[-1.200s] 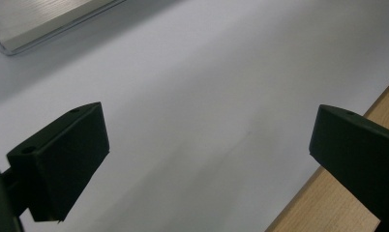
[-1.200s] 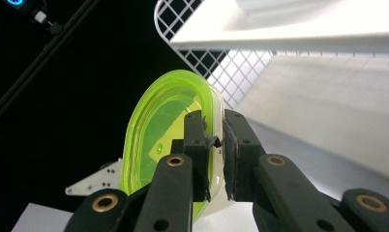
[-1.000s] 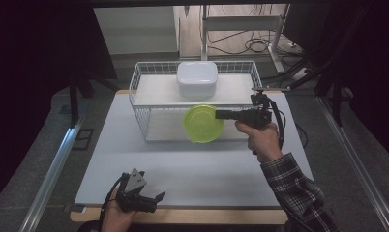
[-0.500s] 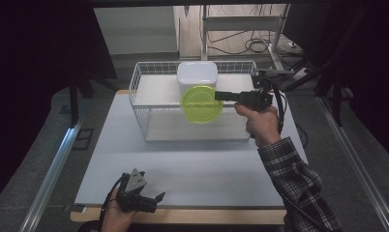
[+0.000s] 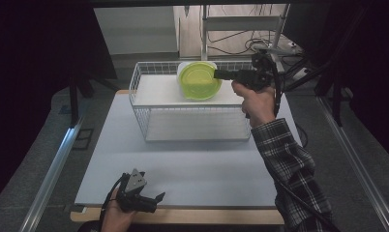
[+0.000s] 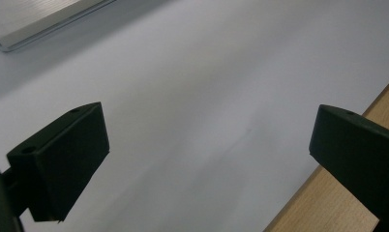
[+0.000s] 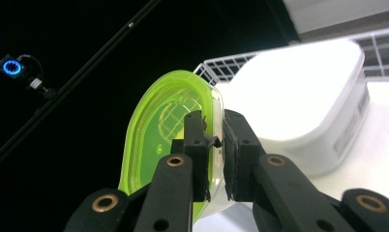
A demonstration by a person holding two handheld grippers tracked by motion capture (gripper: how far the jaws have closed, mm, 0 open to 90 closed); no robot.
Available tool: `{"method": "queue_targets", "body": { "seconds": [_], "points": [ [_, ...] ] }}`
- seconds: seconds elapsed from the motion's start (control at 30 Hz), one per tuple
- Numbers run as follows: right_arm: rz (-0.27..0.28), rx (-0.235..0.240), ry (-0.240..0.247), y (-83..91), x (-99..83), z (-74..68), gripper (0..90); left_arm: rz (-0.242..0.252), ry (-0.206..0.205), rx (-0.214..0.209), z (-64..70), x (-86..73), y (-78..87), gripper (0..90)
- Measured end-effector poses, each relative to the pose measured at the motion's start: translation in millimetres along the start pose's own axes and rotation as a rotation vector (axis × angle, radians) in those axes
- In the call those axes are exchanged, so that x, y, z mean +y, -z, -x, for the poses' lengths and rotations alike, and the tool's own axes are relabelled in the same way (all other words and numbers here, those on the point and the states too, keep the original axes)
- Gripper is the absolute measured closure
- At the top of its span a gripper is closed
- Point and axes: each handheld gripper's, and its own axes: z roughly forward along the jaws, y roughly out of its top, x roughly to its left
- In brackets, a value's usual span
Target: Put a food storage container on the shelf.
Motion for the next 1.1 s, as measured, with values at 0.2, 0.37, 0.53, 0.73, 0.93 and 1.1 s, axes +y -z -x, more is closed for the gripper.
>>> {"method": "queue_targets", "body": {
  "seconds": [0.2,0.37,0.53,0.73,0.93,1.1],
  "points": [
    [0.034,-0.019,-0.010,-7.2,14.0,-2.5,81.7,-0.003,0.001,-0.001,-0.3,-0.1,-0.2,0.1],
    [0.057,-0.046,-0.021,-13.8,23.4,-1.9,81.7,-0.002,0.004,-0.006,-0.4,-0.2,-0.1,0.2],
    [0.080,-0.071,-0.038,-21.0,30.0,0.8,81.7,0.000,0.007,-0.010,-0.7,-0.3,0.2,0.2],
    [0.109,-0.114,-0.053,-28.5,37.5,4.4,81.7,0.002,0.008,-0.015,-0.9,-0.4,0.2,0.2],
    [0.122,-0.145,-0.076,-36.9,41.4,8.0,81.6,0.001,0.007,-0.021,-0.6,-0.2,0.0,0.3],
    [0.123,-0.167,-0.087,-46.4,42.5,10.0,81.6,0.000,0.007,-0.027,-0.2,-0.2,-0.2,0.3]
  ]
}}
